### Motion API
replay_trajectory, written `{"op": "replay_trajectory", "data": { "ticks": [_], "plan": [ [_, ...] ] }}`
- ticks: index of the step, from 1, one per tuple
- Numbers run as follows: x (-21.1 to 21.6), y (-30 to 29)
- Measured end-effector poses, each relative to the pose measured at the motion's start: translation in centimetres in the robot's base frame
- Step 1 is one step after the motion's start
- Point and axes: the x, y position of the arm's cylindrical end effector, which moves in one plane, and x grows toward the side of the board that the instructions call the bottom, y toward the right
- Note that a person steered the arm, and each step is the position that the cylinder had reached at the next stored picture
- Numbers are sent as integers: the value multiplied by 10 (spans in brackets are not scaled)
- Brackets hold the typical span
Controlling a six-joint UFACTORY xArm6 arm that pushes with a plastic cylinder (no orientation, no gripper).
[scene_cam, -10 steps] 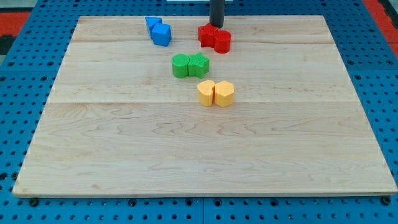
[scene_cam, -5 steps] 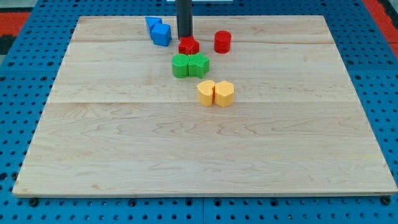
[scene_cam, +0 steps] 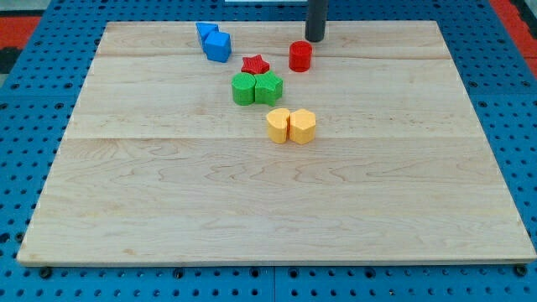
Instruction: Push the red blocks on top of the green blocks
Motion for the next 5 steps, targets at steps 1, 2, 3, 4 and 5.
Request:
{"op": "replay_trajectory", "data": {
  "ticks": [1, 2, 3, 4, 5],
  "plan": [
    [8, -8],
    [37, -17],
    [41, -24],
    [41, -23],
    [14, -10]
  ]
}}
